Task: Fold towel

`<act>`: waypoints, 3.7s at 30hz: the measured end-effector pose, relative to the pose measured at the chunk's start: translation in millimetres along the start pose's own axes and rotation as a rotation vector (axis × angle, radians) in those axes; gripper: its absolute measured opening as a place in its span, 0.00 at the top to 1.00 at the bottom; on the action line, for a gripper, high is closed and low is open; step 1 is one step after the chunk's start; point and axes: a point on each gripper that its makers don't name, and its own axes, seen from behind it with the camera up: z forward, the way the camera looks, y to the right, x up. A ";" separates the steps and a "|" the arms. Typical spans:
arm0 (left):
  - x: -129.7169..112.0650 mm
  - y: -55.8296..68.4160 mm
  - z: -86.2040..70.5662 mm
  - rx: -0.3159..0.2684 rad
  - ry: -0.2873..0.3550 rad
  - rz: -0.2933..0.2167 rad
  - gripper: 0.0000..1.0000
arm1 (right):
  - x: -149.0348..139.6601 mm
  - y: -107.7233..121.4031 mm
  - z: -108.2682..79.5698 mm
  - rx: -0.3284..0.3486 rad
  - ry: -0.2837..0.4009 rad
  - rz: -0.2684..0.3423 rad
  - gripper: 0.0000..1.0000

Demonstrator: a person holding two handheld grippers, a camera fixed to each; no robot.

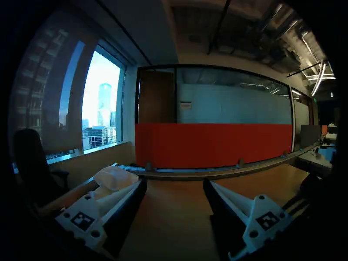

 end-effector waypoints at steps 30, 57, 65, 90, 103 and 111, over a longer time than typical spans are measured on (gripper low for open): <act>26.0 54.2 -12.8 -0.251 -0.186 0.104 0.04 | 23.6 -50.5 -17.8 0.246 -0.140 -0.144 0.01; -52.5 114.7 -49.9 -0.498 -0.326 0.198 0.04 | -40.3 -108.9 -42.7 0.509 -0.312 -0.304 0.00; -96.3 125.5 -58.1 -0.534 -0.375 0.233 0.04 | -79.6 -110.9 -45.0 0.511 -0.370 -0.314 0.00; -221.2 142.2 -74.0 -0.617 -0.583 0.322 0.05 | -200.9 -122.6 -61.1 0.578 -0.583 -0.347 0.00; -270.7 139.7 -81.6 -0.631 -0.716 0.333 0.04 | -259.4 -121.4 -75.5 0.608 -0.699 -0.375 0.00; -290.6 143.5 -86.7 -0.651 -0.779 0.341 0.05 | -283.6 -117.3 -88.0 0.640 -0.759 -0.399 0.02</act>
